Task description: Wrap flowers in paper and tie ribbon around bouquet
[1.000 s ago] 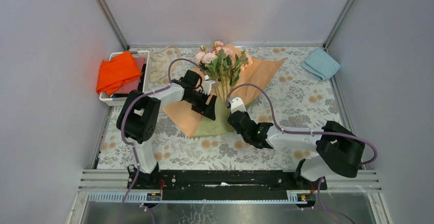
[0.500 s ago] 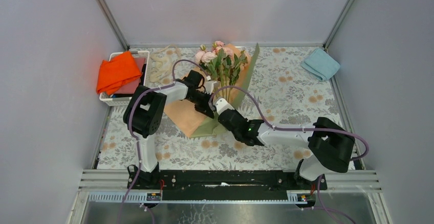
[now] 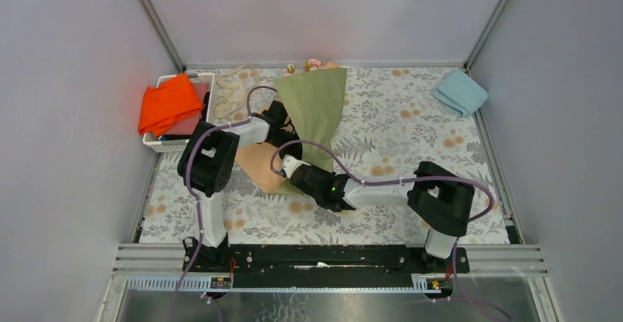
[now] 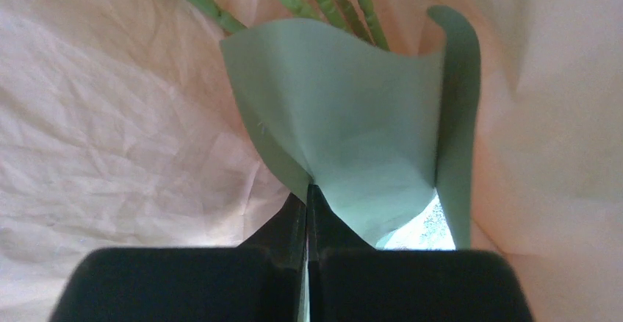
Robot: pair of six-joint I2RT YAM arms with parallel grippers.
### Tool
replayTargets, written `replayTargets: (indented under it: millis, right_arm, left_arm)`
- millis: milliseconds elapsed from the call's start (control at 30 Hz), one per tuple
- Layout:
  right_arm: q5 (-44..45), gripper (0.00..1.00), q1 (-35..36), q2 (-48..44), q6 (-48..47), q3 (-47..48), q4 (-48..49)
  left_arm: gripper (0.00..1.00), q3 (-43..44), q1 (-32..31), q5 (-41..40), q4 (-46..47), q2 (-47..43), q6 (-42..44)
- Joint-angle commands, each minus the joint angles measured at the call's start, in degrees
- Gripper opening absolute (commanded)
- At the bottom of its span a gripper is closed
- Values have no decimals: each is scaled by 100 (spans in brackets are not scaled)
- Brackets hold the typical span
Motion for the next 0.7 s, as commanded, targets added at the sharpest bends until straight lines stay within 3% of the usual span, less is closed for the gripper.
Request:
replayTargets:
  millis: [0,67,167,233,500,667]
  right_arm:
    - [-211,7,76,348,-213,222,237]
    - [-222,7,75,474,-211,243,279]
    - [-218,7,71,604,-213,223,354]
    - [-232,6,76,689,-190,218,373]
    - [-228,5,76,792,-130,184,382]
    - [-218,5,76,808,-164,172,400]
  left_arm:
    - [0,77,172,-173,203,-18,54]
    - [8,87,246,-121,198,-85,85]
    - [31,207,461,-56,78,-204,125]
    - [41,329,731,-35,-49,-325,133]
    - [69,570,2209,821,-132,-1333,-32]
    - [83,134,2534,1456,528,-1870,-745]
